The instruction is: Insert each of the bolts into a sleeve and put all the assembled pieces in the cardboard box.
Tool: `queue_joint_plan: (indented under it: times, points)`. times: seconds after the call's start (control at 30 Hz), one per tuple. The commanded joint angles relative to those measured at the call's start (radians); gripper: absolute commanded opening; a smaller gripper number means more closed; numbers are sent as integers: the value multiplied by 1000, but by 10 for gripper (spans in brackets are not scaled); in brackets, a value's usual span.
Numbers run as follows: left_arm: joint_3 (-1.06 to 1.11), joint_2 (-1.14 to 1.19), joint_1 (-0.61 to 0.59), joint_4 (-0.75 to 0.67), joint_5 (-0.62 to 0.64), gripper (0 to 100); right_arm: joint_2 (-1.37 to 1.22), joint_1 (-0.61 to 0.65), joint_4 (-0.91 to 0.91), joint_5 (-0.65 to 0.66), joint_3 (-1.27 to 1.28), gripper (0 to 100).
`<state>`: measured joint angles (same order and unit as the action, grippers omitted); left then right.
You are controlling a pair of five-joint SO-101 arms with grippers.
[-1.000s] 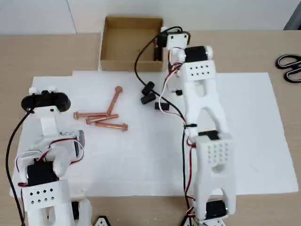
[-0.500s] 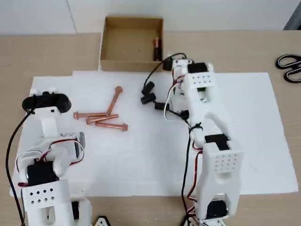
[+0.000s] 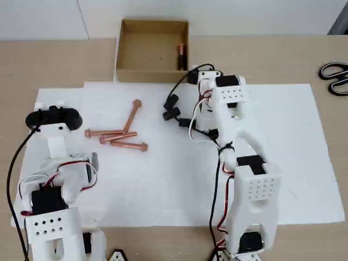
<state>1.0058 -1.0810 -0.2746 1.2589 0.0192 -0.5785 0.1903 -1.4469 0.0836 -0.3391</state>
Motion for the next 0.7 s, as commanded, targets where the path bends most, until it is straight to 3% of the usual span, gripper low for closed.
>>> queue_joint_plan:
  times: [0.0, 0.17, 0.33, 0.67]
  points:
    - [-5, -3, -3, 5, -3, 178, 44, -5, 5, -6, -2, 116]
    - [-5, -3, -3, 5, -2, 178, 42, -4, 5, -5, -3, 118]
    - [-5, -3, -5, 5, -2, 178, 45, 13, 5, -5, -5, 181]
    - [-5, -3, -5, 5, -2, 178, 36, 18, 12, -5, -5, 161]
